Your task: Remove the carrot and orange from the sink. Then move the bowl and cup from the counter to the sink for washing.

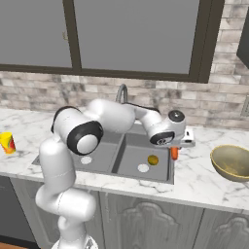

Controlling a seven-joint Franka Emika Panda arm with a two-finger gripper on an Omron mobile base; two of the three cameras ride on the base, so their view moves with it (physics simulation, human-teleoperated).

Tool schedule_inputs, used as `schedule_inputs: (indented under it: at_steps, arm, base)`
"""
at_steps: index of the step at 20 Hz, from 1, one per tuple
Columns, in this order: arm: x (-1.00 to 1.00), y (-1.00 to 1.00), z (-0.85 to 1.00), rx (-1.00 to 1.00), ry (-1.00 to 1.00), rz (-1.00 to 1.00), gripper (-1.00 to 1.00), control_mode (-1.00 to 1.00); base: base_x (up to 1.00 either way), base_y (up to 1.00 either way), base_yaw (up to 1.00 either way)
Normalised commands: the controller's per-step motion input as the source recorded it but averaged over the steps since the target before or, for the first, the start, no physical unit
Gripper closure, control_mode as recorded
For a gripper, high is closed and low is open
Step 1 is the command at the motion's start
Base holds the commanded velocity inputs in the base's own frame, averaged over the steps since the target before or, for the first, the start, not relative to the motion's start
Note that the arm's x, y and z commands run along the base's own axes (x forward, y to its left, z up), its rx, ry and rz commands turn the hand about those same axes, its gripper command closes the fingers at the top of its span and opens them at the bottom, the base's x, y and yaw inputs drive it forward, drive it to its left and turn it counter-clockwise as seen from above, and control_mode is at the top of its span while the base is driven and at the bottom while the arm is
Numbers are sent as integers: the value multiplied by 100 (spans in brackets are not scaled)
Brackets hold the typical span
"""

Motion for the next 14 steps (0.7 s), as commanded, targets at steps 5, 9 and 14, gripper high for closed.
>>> schedule_inputs:
  at_steps: [5,9,14]
  arm:
    - [10,-38,-19,0,0,0,100,-100]
    - [8,-42,-16,0,0,-1,100,-100]
    - [12,-45,-13,0,1,-2,100,-100]
  base:
    - [0,0,0]
    - [0,0,0]
    - [0,0,0]
